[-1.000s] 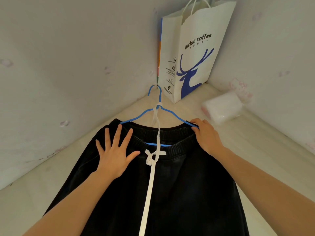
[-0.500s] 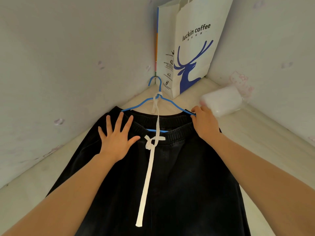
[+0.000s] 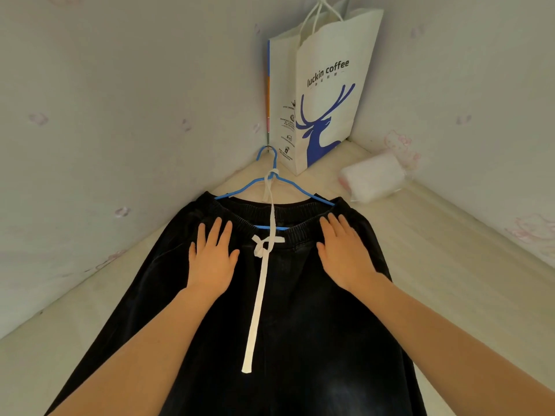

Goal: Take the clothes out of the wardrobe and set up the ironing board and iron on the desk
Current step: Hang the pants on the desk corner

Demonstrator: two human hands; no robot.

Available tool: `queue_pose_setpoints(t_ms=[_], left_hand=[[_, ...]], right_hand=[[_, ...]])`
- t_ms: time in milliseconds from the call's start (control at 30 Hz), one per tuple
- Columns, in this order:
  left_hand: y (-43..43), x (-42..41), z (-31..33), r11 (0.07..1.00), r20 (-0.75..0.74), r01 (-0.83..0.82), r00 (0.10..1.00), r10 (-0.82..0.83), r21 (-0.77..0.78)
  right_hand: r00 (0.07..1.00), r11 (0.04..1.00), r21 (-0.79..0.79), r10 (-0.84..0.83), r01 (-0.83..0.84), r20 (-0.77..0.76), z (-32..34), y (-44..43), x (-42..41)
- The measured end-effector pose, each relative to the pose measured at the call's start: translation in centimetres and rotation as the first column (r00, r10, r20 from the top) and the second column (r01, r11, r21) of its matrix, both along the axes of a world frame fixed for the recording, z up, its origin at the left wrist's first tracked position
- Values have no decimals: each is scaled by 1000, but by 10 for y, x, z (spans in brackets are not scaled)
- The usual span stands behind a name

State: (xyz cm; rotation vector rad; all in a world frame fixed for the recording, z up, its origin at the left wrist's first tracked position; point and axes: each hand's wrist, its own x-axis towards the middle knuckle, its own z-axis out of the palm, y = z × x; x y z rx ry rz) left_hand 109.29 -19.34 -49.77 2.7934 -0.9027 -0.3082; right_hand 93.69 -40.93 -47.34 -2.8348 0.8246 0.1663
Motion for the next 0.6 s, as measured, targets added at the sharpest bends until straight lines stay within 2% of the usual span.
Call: queue_pose_setpoints(t_ms=[200, 600], left_hand=[[50, -62, -1, 998, -29, 41, 999, -43, -54], [172, -185, 14, 984, -96, 177, 979, -177, -16]], right_hand=[[998, 997, 71, -37, 39, -41, 2, 61, -61], [990, 987, 134, -78, 94, -115, 13, 207, -181]])
